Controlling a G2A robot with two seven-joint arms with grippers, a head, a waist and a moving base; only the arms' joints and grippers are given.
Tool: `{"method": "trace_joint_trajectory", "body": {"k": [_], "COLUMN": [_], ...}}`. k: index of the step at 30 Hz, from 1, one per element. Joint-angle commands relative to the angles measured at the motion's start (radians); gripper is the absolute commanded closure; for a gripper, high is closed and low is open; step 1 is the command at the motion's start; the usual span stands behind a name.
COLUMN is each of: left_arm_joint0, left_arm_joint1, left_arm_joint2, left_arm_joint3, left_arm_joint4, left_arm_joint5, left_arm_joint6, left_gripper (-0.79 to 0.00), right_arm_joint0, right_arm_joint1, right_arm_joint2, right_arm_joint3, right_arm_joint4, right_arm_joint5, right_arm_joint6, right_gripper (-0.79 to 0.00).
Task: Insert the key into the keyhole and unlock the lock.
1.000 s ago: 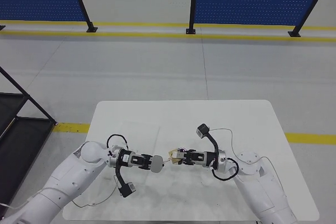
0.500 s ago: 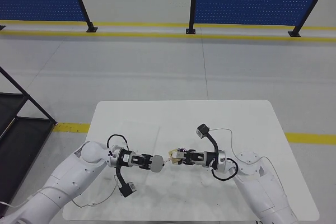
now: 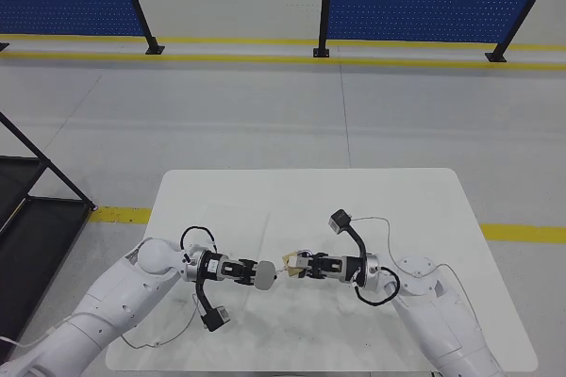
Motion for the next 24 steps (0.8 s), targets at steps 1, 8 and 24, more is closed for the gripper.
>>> {"method": "trace_joint_trajectory", "body": {"k": [1, 8, 24], "left_arm_joint0": [-0.002, -0.011, -0.027], "left_arm_joint1": [0.001, 0.001, 0.003], "left_arm_joint2": [0.003, 0.017, 0.038], "left_arm_joint3": [0.001, 0.006, 0.015], "left_arm_joint4": [0.000, 0.000, 0.000], "left_arm_joint5": [0.002, 0.011, 0.030], "left_arm_joint6": [-0.002, -0.011, -0.030], "left_gripper": [0.000, 0.000, 0.000], "right_arm_joint0": [0.001, 0.002, 0.005], "right_arm_joint1": [0.001, 0.005, 0.013], "right_arm_joint2": [-0.001, -0.008, -0.025], "right_arm_joint3": [0.001, 0.001, -0.004], "right_arm_joint4": [0.003, 0.010, 0.006], "right_arm_joint5": [-0.001, -0.004, -0.003], "right_arm_joint6": [-0.002, -0.008, -0.023], "right_gripper": [0.000, 0.000, 0.000]}}
